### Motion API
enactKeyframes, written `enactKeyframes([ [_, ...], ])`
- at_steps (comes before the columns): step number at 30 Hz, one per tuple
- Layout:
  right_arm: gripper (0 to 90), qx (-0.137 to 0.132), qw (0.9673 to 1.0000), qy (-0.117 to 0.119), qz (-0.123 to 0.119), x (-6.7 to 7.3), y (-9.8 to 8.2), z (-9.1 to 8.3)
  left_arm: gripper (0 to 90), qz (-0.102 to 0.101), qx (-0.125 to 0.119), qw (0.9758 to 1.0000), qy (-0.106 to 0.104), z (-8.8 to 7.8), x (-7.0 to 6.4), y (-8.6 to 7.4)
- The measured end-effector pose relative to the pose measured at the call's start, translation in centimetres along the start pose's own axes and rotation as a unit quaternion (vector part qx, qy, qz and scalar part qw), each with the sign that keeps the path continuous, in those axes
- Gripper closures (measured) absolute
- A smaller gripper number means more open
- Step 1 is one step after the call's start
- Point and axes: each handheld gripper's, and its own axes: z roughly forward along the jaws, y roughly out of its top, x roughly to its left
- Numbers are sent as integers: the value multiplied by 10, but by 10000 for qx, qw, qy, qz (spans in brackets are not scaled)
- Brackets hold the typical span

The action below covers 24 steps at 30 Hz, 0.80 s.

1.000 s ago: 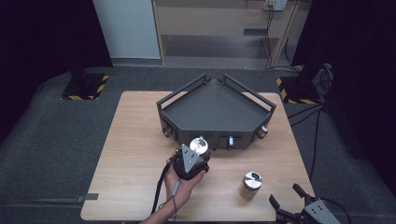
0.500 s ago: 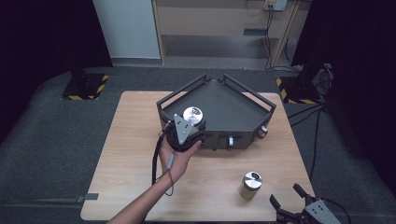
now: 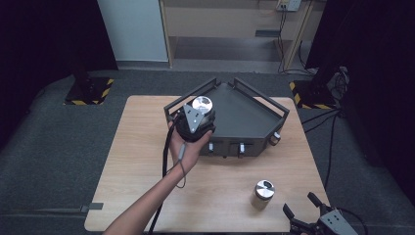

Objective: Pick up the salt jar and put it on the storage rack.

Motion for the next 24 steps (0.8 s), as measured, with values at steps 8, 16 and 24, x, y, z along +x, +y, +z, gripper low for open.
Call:
enactKeyframes([
  [8,38,-45,10000,-64,-4,-2,1,-2,298,153,-6,9997,190,41,5,21],
  [16,38,-22,10000,-67,10,-2,0,-1,298,79,-49,9997,212,74,12,33],
  [24,38,-9,10000,-64,8,-2,0,0,298,-57,100,9997,199,106,10,21],
])
